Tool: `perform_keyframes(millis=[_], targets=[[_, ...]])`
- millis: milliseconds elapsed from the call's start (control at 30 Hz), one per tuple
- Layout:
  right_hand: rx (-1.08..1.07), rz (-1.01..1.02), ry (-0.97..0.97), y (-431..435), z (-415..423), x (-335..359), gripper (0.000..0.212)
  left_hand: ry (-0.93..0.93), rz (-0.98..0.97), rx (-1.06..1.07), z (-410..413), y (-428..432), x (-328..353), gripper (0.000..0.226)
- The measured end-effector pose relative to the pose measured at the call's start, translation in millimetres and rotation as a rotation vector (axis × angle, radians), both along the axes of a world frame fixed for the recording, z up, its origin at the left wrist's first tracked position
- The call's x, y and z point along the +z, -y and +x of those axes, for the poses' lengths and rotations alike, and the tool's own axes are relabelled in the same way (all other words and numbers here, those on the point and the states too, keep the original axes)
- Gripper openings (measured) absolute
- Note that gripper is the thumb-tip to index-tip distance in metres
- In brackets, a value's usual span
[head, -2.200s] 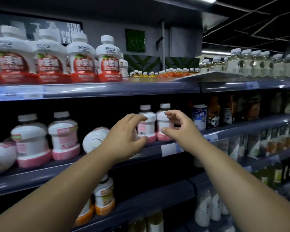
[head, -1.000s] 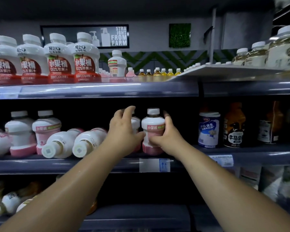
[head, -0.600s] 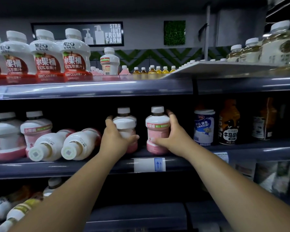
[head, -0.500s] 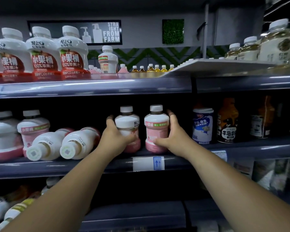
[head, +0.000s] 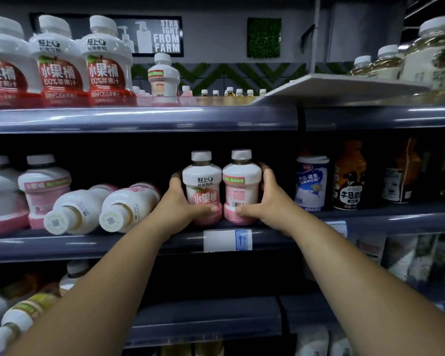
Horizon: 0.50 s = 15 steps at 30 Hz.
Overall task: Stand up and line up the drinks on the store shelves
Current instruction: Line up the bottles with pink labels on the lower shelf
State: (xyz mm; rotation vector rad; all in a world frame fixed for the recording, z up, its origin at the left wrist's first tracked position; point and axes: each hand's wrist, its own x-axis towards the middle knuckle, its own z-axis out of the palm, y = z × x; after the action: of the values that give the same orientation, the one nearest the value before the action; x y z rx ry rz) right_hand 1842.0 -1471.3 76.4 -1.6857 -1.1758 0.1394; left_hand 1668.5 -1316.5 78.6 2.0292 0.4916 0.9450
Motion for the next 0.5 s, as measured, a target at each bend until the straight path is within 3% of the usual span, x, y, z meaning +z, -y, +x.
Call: perform_keyframes(millis=[167, 367, 500], targets=[[-0.019, 0.007, -0.003, 5.1, -3.7, 2.4, 0.100, -0.020, -0.019, -0.017, -1.6, -5.0, -1.6, 0.072], [-0.003, -0.016, -0.021, 7.5, -3.4, 0.5, 0.121, -0.028, 0.036, -0.051, -0.4, 0.1, -5.3, 0.093], [0.037, -0.014, -0.041, 10.7, -6.3, -3.0, 0.122, -0.039, 0.082, -0.021, -3.1, 0.0, -8.0, 0.098]])
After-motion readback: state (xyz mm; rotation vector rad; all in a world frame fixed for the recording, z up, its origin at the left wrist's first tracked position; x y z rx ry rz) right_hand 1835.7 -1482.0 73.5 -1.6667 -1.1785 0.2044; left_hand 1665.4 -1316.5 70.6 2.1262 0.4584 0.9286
